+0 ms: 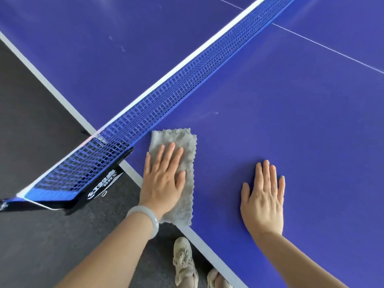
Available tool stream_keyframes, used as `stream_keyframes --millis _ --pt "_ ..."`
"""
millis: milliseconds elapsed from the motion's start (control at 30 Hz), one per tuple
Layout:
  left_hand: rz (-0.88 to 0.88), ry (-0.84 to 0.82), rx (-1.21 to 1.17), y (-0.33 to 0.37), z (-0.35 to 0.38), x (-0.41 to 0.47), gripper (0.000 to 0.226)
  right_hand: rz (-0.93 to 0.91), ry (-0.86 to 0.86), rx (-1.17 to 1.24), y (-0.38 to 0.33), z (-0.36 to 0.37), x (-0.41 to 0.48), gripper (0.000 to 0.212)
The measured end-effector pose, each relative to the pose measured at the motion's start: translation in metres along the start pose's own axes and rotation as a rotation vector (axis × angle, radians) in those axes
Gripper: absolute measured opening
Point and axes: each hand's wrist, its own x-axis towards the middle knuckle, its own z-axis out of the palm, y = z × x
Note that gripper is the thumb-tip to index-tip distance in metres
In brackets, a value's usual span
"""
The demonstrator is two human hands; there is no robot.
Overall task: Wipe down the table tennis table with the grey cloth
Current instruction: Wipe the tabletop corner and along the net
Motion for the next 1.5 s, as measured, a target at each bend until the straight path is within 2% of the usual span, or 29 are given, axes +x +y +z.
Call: stream_keyframes --millis 133,267,400,533,667,733,833,1000,1167,1233,1367,1433,1500 --pt "-0.276 -0.001 0.02 -0.014 -0.005 0.026 0.063 0.01 -0.009 -0.047 -0.002 -0.001 0.0 0.068" --pt "-0.481 0.039 -0.058 0.036 0.004 0.003 0.064 0.005 -0.013 -0.036 -0.004 -0.003 0.0 0.069" --pt "-0.283 0.065 -0.117 0.096 0.015 -0.046 0.068 0.012 -0.016 -0.027 -0.002 -0.004 -0.002 0.069" --pt "-0.146 0.019 -0.038 0.064 0.01 -0.047 0.068 0.002 -0.006 0.005 -0.003 -0.006 -0.001 0.071" --pt "-0.376 -0.001 0.048 0.004 -0.002 -0.019 0.068 0.011 0.016 0.028 -0.006 -0.006 0.0 0.073" --pt "-0.396 -0.011 0.058 -0.006 -0.004 -0.007 0.069 0.009 0.016 0.022 -0.006 -0.005 0.0 0.073" --pt "-0.416 -0.002 0.026 -0.005 -0.002 -0.002 0.069 0.004 0.008 0.003 -0.008 -0.006 -0.001 0.073" --pt "-0.561 -0.01 -0.028 0.022 -0.005 -0.017 0.074 -0.009 -0.029 -0.032 -0.011 -0.008 -0.001 0.073" --pt "-0.582 -0.052 0.023 0.02 -0.006 -0.013 0.079 -0.058 -0.073 -0.009 -0.028 -0.008 0.01 0.062" --pt "-0.578 -0.051 0.058 0.014 -0.008 -0.007 0.08 -0.138 -0.109 -0.003 -0.045 -0.009 0.023 0.066" --pt "-0.56 -0.027 0.057 0.012 -0.012 -0.004 0.08 -0.525 -0.157 -0.055 -0.087 -0.007 0.057 0.061" --pt "-0.558 -0.025 0.055 0.012 -0.012 -0.004 0.08 -0.595 -0.193 -0.062 -0.105 -0.003 0.068 0.06" --pt "-0.551 -0.023 0.048 0.011 -0.012 -0.003 0.08 -0.58 -0.19 -0.048 -0.113 0.002 0.071 0.058"
